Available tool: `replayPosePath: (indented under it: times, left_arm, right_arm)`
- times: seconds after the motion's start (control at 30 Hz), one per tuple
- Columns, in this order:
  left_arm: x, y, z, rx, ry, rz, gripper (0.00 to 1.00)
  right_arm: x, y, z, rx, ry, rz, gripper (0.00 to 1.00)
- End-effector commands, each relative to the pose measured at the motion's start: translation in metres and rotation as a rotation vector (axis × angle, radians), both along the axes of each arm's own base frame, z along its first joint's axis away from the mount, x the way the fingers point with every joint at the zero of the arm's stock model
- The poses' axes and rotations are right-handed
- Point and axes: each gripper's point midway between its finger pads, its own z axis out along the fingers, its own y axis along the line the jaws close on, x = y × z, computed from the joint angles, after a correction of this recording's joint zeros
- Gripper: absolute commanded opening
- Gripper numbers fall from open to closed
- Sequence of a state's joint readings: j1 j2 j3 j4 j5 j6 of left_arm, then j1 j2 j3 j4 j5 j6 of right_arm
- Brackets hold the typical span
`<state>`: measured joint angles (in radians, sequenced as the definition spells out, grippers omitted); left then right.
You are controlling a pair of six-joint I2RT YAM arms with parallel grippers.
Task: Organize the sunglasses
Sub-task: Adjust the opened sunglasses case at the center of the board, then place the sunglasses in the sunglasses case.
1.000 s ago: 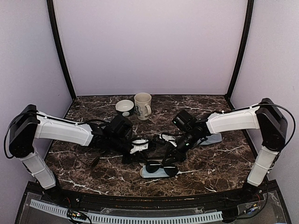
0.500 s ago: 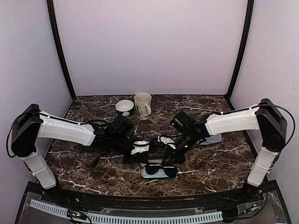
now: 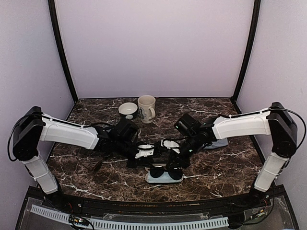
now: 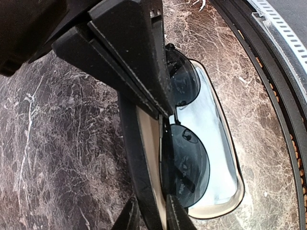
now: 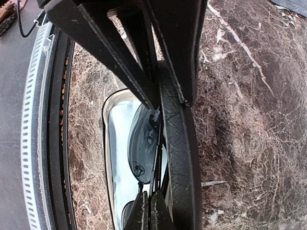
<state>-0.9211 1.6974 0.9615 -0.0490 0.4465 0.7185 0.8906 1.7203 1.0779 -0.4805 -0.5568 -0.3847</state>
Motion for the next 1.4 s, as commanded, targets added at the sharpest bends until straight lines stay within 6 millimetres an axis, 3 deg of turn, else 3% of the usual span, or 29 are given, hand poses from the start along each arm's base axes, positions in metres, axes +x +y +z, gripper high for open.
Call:
replayPosePath:
  times: [0.0,0.87,1.37]
  left_arm:
    - [-0.007,-0.006,0.004,-0.019,0.019,-0.036,0.19]
    - [-0.005,-0.003,0.008,-0.042,-0.038,-0.037,0.22]
    - [-0.006,-0.001,0.011,-0.062,-0.074,-0.053,0.23]
  right_arm:
    - [0.001,0.013,0.016,0.054,-0.052,0.029,0.0]
    - [-0.033,0.008,0.0,0.025,-0.067,0.142,0.0]
    - [-0.033,0.008,0.0,0.022,-0.072,0.143,0.03]
